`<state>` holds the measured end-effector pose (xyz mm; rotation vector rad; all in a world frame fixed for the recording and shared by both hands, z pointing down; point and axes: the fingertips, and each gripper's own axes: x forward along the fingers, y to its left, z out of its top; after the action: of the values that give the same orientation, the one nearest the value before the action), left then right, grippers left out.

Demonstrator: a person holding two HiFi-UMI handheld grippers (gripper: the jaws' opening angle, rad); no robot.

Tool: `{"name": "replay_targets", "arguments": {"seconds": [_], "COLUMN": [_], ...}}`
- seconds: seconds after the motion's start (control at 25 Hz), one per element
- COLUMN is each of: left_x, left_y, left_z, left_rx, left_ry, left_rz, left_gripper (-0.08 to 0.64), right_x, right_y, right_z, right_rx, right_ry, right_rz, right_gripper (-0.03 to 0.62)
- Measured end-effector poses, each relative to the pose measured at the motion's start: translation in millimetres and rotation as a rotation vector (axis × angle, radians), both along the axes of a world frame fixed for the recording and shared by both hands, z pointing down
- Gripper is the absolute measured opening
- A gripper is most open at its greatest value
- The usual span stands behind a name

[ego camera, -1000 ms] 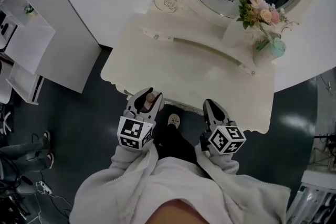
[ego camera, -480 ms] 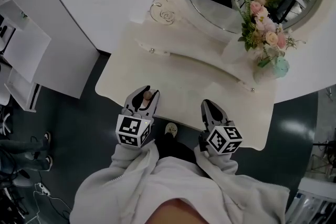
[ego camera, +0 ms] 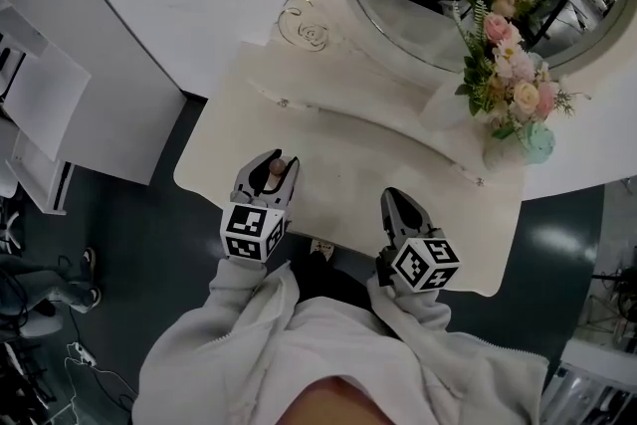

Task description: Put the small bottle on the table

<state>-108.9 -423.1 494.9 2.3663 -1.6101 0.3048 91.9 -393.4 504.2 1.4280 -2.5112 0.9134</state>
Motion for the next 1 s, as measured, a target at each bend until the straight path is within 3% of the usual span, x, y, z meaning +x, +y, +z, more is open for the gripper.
{"name": "replay_targets", "arguments": {"seconds": [0.48, 1.0], "left_x": [-10, -14], "left_y": [-49, -79], "left_z": [42, 75], "left_rx": [-0.043, -0.020], "left_ry": [-0.063, -0.116], "left_rz": [-0.041, -0.063], "left_gripper": [0.140, 0.140], "right_x": [0, 3], "right_y": [-18, -25], "right_z": [15, 23], "right_rx": [-0.037, -0.057], "right_ry": [0.017, 0.041], "right_rz": [-0.011, 0.004], "right_gripper": [0.040, 0.039]}}
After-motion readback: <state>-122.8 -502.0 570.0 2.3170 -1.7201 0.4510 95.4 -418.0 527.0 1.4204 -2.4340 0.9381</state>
